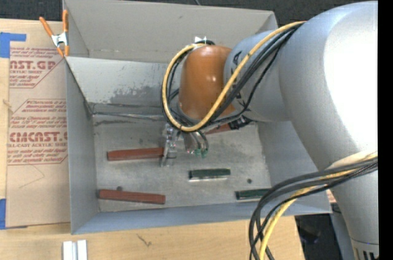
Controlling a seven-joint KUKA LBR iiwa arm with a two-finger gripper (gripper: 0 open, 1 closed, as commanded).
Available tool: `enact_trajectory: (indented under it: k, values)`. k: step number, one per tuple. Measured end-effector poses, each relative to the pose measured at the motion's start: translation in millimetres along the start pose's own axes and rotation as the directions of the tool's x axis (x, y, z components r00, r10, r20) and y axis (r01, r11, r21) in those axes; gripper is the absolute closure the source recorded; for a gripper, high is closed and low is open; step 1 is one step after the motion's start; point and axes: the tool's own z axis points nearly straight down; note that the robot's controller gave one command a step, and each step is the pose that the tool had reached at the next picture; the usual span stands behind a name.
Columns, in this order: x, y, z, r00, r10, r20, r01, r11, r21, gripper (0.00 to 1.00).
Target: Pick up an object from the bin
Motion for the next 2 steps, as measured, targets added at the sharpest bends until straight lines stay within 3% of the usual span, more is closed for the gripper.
enact_trajectory:
  k: [1,2]
  values:
    - [0.0,0,0,1.0,0.0,0.0,0.0,1.0,0.0,1.0]
    - [5.6,38,0,0.996,0.088,0.001,-0.088,0.996,0.002,1.0]
